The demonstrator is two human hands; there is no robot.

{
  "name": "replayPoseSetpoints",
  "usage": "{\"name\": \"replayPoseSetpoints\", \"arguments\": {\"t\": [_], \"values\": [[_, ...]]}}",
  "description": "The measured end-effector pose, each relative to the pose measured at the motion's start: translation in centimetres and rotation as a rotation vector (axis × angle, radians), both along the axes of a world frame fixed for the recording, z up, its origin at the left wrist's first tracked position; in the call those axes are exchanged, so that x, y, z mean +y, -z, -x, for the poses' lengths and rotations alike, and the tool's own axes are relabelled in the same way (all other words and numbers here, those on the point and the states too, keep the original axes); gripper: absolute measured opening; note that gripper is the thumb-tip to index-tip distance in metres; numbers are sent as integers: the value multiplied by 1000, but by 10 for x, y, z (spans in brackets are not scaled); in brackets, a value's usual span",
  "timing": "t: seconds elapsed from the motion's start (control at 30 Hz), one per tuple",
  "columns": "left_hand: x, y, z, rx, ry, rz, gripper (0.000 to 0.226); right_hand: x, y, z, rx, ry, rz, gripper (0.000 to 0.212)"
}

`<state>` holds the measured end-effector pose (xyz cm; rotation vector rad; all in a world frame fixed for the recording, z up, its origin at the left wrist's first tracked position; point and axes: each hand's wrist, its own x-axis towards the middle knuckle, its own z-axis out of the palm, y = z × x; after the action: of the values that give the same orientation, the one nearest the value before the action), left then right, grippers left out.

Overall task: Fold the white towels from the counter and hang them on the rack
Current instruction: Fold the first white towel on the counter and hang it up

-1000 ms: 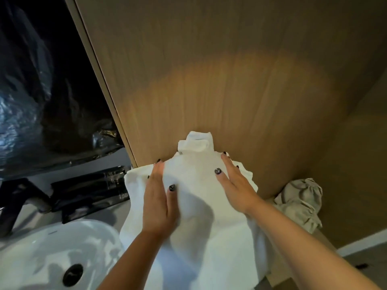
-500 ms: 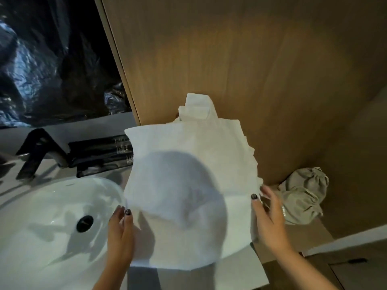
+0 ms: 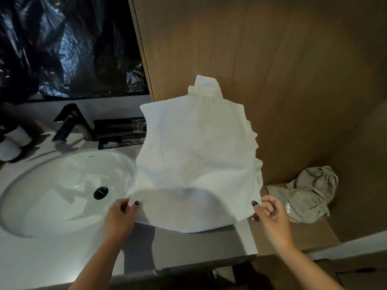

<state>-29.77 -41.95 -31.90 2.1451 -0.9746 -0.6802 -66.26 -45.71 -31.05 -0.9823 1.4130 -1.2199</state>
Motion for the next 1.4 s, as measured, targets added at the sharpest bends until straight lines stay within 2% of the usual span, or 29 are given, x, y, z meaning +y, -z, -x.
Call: {"name": "replayPoseSetpoints", "arguments": {"t": [0.07, 0.13, 0.23, 0.33, 0.43, 0.53, 0.67, 0.8, 0.9, 1.23, 1.4], "values": [[2, 1, 1, 43, -18, -28, 18, 2, -5, 0, -39, -49, -48, 38], [3, 0, 1, 89, -15, -47, 25, 4, -8, 2, -57, -71, -104, 26], [5, -4, -4, 136, 71, -46, 26, 9, -5, 7, -58, -4, -147, 32], [10, -10, -13, 157, 200, -51, 28, 18, -9, 9, -21, 106, -156, 10], [22, -19, -25, 165, 293, -94, 43, 33, -16, 9, 13, 186, -158, 12], [39, -23, -41, 264, 335, -82, 36, 53, -29, 3, -10, 220, -147, 15], [61, -35, -58, 489, 273, -10, 23, 81, -47, -13, -179, 245, -151, 16], [77, -43, -73, 548, 275, 70, 23, 104, -63, -35, -419, 304, -90, 18], [88, -45, -83, 573, 284, 109, 25, 118, -67, -49, -480, 355, -54, 18], [122, -24, -103, 687, 228, 72, 23, 162, -56, -68, -283, 398, -54, 16], [131, -19, -112, 714, 171, 42, 24, 171, -52, -75, -8, 326, -92, 18]]}}
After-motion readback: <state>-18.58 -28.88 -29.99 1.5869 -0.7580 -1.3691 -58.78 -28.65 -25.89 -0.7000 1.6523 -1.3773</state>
